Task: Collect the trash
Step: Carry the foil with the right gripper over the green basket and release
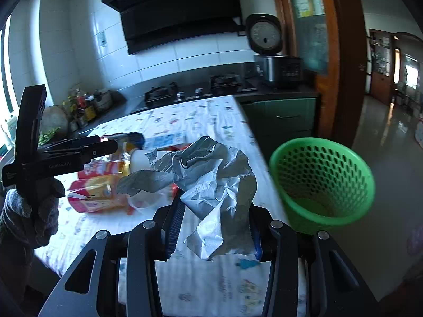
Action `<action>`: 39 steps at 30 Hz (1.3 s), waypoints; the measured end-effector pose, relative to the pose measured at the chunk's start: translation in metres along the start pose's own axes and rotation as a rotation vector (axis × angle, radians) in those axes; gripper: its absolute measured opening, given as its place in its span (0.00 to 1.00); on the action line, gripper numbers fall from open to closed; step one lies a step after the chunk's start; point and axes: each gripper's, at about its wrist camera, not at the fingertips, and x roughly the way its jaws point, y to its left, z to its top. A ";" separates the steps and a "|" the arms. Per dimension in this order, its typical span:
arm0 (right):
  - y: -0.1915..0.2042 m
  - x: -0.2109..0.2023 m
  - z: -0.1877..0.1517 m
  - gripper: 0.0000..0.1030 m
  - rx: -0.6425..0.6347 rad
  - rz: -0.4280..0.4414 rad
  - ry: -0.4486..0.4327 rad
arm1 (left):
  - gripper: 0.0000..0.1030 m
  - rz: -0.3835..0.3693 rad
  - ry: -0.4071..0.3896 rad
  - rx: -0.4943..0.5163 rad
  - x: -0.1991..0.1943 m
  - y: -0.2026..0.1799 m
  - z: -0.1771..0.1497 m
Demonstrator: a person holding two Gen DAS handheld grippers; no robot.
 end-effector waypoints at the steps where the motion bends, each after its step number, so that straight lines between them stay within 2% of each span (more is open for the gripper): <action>1: -0.005 -0.001 -0.002 0.40 0.009 -0.008 -0.001 | 0.69 -0.008 0.010 0.011 0.006 -0.005 0.002; 5: -0.025 -0.006 -0.007 0.40 0.046 -0.026 -0.005 | 0.62 -0.051 0.069 0.004 0.034 -0.016 0.011; 8: -0.034 -0.008 -0.009 0.40 0.057 -0.030 -0.011 | 0.61 -0.099 0.130 0.001 0.059 -0.023 0.018; 12: -0.043 -0.009 -0.012 0.40 0.069 -0.026 -0.011 | 0.61 -0.061 0.173 0.027 0.084 -0.031 0.027; 15: -0.046 -0.006 -0.013 0.40 0.075 -0.020 -0.009 | 0.61 -0.033 0.212 0.008 0.101 -0.027 0.036; 17: -0.047 -0.005 -0.012 0.40 0.079 -0.013 -0.009 | 0.57 -0.017 0.237 -0.006 0.110 -0.023 0.041; 23: -0.050 0.003 -0.010 0.41 0.090 -0.001 -0.008 | 0.46 -0.056 0.309 -0.072 0.133 -0.007 0.049; 27: -0.052 0.007 -0.009 0.41 0.093 -0.003 -0.007 | 0.43 -0.060 0.334 -0.071 0.144 -0.005 0.050; 29: -0.054 0.008 -0.008 0.41 0.099 -0.008 -0.006 | 0.34 -0.077 0.343 -0.073 0.146 -0.005 0.048; 33: -0.056 0.010 -0.009 0.41 0.103 -0.017 -0.003 | 0.23 -0.086 0.350 -0.065 0.149 -0.005 0.047; 35: -0.056 0.011 -0.009 0.41 0.105 -0.022 -0.001 | 0.11 -0.083 0.346 -0.062 0.149 -0.005 0.047; 39: -0.060 0.011 -0.008 0.41 0.109 -0.034 -0.001 | 0.04 -0.071 0.320 -0.061 0.140 -0.006 0.051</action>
